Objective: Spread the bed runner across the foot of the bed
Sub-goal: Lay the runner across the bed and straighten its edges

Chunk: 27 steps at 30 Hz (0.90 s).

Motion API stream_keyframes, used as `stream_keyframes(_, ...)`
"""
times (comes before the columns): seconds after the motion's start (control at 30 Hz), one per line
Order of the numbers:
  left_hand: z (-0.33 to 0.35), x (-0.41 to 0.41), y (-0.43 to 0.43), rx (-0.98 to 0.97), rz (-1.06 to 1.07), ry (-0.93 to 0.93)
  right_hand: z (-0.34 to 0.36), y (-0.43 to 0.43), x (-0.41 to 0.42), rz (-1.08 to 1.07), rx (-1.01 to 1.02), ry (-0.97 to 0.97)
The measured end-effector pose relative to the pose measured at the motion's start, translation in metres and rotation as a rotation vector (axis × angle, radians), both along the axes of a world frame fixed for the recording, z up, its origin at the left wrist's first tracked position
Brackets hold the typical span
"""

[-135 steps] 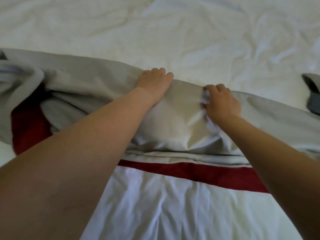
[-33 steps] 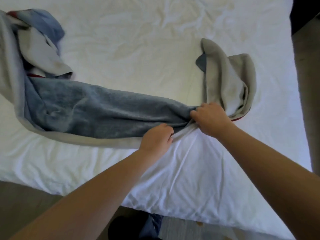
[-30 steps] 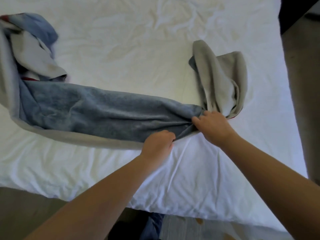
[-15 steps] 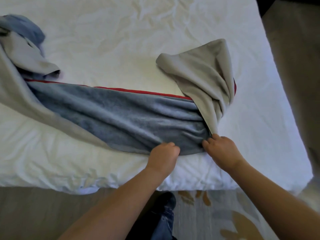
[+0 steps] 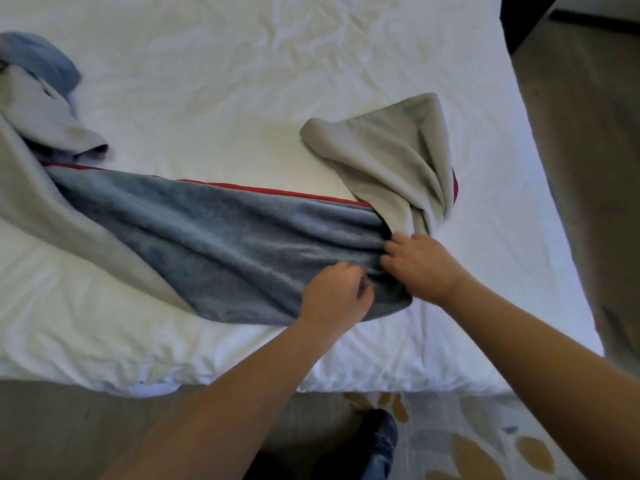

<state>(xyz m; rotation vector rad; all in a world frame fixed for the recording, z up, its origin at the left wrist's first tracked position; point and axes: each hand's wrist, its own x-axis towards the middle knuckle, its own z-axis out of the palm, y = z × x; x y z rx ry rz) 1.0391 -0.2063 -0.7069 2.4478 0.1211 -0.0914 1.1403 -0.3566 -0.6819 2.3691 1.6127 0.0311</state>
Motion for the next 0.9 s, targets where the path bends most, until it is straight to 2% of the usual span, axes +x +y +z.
stream_keyframes(0.27,-0.002,0.055,-0.038,-0.158,0.278,0.084,0.012,0.017,0.084,0.256,-0.043,-0.079)
stream_keyframes(0.47,-0.005,0.092,-0.083,-0.276,0.445,0.067,0.003,0.026,0.134,0.363,-0.263,-0.017)
stream_keyframes(0.53,-0.007,0.102,-0.093,-0.267,0.464,-0.003,0.004,0.02,0.147,0.298,-0.316,-0.029)
stream_keyframes(0.6,-0.01,0.11,-0.104,-0.194,0.417,-0.069,0.003,-0.001,0.16,0.243,-0.283,-0.049)
stream_keyframes(0.77,-0.012,0.126,-0.137,0.088,0.138,-0.106,-0.012,-0.098,0.173,0.064,0.034,0.016)
stream_keyframes(0.9,-0.013,0.133,-0.166,0.171,-0.043,-0.099,-0.023,-0.166,0.134,-0.335,0.039,0.084)
